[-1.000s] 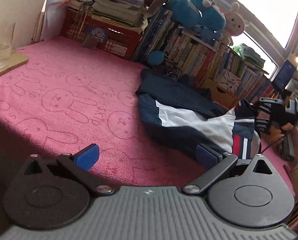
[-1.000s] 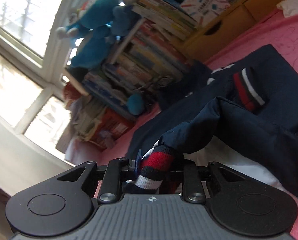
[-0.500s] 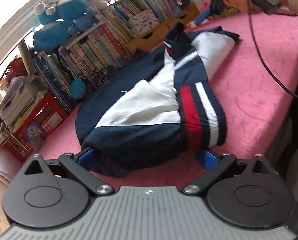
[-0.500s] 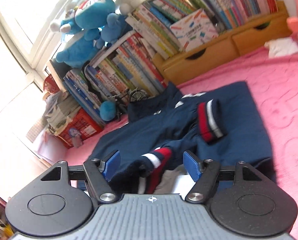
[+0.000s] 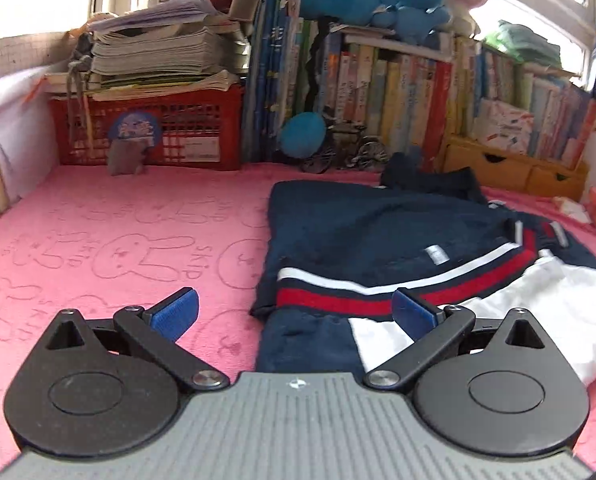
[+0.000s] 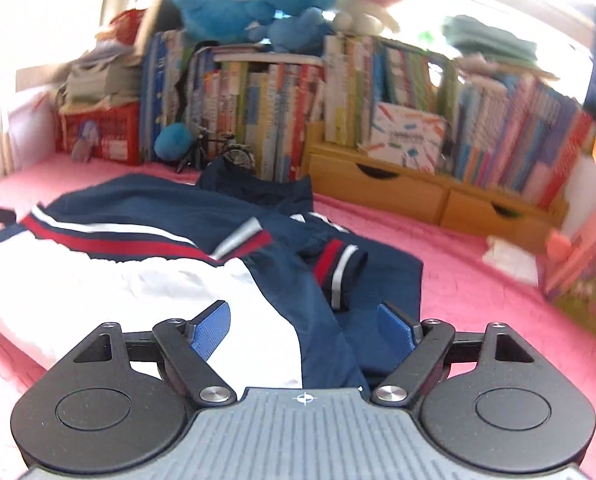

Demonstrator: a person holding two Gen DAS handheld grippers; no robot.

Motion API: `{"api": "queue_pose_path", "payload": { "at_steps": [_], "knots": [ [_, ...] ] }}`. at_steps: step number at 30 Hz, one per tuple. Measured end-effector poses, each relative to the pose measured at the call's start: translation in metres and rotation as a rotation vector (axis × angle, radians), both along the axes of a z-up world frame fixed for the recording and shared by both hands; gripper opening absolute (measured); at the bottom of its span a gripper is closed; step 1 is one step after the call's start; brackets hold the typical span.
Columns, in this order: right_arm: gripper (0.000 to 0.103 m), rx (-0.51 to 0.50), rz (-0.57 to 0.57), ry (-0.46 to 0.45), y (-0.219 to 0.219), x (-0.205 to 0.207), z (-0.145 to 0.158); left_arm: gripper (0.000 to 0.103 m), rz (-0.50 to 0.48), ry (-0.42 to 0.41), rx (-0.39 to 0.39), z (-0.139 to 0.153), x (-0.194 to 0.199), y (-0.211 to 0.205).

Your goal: Fold clothes

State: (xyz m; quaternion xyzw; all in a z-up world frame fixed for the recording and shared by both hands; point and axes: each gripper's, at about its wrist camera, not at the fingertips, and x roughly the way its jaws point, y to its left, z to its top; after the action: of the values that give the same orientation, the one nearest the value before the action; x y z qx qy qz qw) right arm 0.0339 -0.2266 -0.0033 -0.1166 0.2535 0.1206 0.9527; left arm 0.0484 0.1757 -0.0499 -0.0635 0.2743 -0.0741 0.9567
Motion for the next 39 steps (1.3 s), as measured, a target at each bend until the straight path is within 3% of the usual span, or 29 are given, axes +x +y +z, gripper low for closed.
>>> {"api": "queue_pose_path", "payload": {
  "at_steps": [4,8,10,11,14,18,24,28,31,35,38,39],
  "knots": [
    [0.086,-0.030,0.098,0.025,0.018,0.042,-0.004,0.103,-0.057,0.050,-0.116,-0.010,0.013,0.005],
    [0.086,-0.024,0.108,0.079,0.035,0.091,-0.017,0.103,-0.033,0.092,-0.144,-0.024,0.027,0.002],
    [0.086,-0.016,0.107,0.118,0.041,0.107,-0.025,0.095,-0.034,0.094,-0.145,-0.030,0.031,0.000],
    [0.084,-0.006,0.108,0.143,0.043,0.112,-0.030,0.090,-0.036,0.090,-0.136,-0.033,0.030,-0.002],
    [0.081,0.016,0.111,0.196,0.044,0.115,-0.045,0.091,-0.045,0.069,-0.087,-0.042,0.025,-0.008],
    [0.084,0.035,0.104,0.133,0.040,0.104,-0.058,0.103,-0.042,0.088,-0.023,-0.043,0.027,-0.017],
    [0.096,0.062,0.072,0.121,0.037,0.106,-0.063,0.103,-0.037,0.108,0.082,-0.045,0.030,-0.031],
    [0.099,0.076,0.056,0.126,0.033,0.109,-0.063,0.103,-0.038,0.111,0.097,-0.046,0.030,-0.032],
    [0.084,0.037,0.030,0.106,0.030,0.102,-0.057,0.103,-0.036,0.111,0.103,-0.046,0.030,-0.032],
    [0.051,0.080,0.002,0.173,0.008,0.092,-0.047,0.103,-0.036,0.098,0.082,-0.044,0.029,-0.029],
    [0.050,0.103,0.064,0.202,0.003,0.088,-0.041,0.086,-0.029,0.036,-0.009,-0.040,0.021,-0.018],
    [0.056,0.102,0.091,0.207,0.006,0.090,-0.041,0.086,-0.020,0.005,-0.068,-0.037,0.018,-0.012]
  ]
}}
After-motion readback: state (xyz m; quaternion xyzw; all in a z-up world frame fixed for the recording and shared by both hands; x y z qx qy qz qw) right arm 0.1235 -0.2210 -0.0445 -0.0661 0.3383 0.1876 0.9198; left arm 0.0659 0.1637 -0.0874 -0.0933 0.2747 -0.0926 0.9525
